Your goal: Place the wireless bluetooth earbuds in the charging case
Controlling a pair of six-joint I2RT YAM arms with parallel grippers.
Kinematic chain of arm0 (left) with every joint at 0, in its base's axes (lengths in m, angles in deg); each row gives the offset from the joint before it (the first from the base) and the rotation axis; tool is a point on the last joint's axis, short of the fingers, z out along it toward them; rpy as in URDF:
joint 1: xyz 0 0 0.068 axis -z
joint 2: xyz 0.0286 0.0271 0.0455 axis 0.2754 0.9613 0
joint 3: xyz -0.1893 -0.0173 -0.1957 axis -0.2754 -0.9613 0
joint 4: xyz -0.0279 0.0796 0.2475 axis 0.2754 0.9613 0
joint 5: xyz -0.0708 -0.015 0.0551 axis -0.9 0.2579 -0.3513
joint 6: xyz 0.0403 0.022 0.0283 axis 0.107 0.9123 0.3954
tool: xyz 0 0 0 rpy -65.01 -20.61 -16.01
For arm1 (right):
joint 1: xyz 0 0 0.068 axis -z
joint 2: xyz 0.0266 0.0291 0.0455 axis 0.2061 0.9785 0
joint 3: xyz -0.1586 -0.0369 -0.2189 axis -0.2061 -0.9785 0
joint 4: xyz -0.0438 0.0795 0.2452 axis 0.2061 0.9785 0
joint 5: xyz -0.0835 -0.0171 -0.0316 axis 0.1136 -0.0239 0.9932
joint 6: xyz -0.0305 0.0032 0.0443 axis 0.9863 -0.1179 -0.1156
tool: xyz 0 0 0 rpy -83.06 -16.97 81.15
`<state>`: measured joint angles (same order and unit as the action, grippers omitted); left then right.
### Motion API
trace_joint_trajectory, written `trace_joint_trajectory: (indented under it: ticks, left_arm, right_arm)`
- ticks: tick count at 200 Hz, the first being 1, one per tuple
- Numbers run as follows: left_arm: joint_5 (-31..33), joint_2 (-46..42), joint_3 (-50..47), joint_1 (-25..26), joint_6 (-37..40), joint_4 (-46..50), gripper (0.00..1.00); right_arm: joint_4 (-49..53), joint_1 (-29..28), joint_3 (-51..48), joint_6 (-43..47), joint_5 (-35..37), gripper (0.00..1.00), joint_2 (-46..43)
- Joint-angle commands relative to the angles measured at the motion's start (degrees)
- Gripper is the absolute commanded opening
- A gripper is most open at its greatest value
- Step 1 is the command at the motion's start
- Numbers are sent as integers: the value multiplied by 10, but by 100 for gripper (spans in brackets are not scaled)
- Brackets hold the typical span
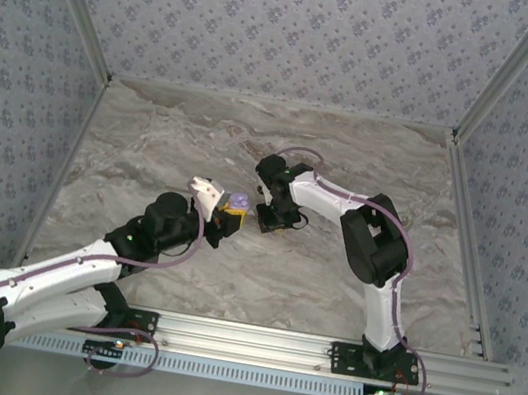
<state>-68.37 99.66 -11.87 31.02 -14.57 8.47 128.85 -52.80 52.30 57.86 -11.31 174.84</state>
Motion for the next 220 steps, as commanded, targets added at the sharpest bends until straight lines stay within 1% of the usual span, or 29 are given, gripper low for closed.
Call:
trace_joint_trajectory:
  ticks: [1,38,90,121,127,156,220]
  left_arm:
    - [-3,-8,12,3,-3,-8,23]
    - [-4,-5,11,3,-4,-7,23]
    - [-13,29,8,3,-19,-26,23]
    - [-16,66,13,4,-31,-39,23]
    - [-14,75,13,3,-35,-42,23]
    - [-12,117,14,3,-54,-63,23]
    - [-16,206,20,3,-93,-121,23]
  right_arm:
    - [-4,-1,-4,-14,1,25,16]
    - [-42,19,-41,-36,-19,20,-15]
    - [-138,63,-130,-67,-68,19,-90]
    - [-187,88,-173,-83,-91,19,-136]
    - [-199,92,-200,-87,-97,19,-145]
    - [-244,113,-243,-98,-123,19,-185]
    - [-333,139,-317,-116,-169,19,-279]
